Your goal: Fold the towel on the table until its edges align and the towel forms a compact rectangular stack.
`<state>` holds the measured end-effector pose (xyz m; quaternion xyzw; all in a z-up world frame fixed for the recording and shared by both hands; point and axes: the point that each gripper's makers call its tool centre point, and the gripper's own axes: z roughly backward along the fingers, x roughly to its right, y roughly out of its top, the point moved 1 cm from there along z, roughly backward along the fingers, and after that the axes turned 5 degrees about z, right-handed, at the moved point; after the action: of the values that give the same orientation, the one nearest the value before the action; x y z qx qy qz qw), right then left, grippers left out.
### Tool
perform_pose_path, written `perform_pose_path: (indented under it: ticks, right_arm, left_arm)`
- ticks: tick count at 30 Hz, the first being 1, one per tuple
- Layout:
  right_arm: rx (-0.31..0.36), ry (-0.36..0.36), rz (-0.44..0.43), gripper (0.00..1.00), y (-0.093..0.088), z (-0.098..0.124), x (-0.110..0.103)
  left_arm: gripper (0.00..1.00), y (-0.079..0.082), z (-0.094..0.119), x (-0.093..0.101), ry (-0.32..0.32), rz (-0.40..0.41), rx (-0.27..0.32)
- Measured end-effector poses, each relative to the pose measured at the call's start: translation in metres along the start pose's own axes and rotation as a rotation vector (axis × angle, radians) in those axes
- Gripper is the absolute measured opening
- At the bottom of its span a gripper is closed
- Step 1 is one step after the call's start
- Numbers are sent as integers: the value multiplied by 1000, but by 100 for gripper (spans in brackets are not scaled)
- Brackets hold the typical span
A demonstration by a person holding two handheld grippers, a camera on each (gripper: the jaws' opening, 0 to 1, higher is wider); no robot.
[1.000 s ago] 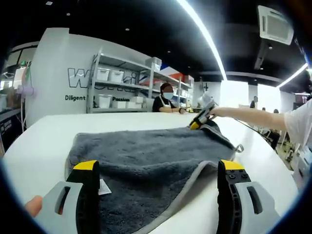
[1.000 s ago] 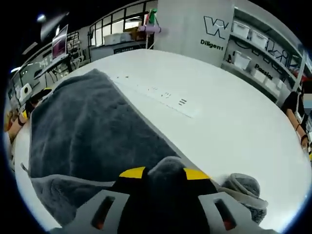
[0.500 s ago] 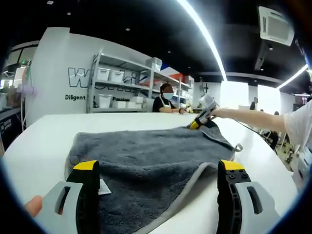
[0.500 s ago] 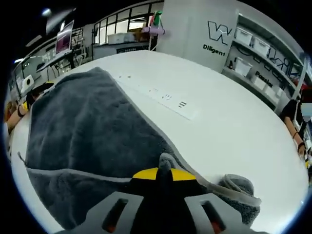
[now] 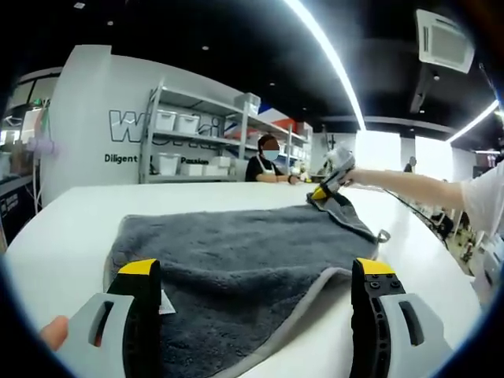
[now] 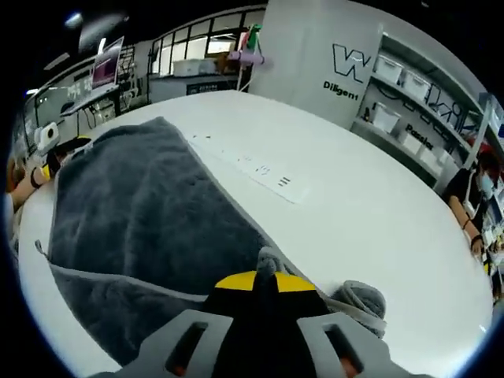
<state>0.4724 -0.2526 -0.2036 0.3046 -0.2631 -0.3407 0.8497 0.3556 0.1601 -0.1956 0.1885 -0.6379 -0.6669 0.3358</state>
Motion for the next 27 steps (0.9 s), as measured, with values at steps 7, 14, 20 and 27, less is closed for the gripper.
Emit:
perform_pose_path:
  ticks: [7, 14, 20, 27]
  right_arm:
    - [98, -11, -28, 2, 11, 22, 24]
    - [210, -16, -69, 2, 5, 54, 44]
    - [301, -25, -88, 2, -8, 86, 39]
    - [403, -14, -126, 2, -30, 124, 27]
  left_arm:
    - [99, 1, 0, -1, 0, 5, 4]
    - [99, 2, 0, -1, 0, 6, 6]
    - [99, 1, 0, -1, 0, 6, 6]
    - [99, 3, 1, -1, -2, 7, 14]
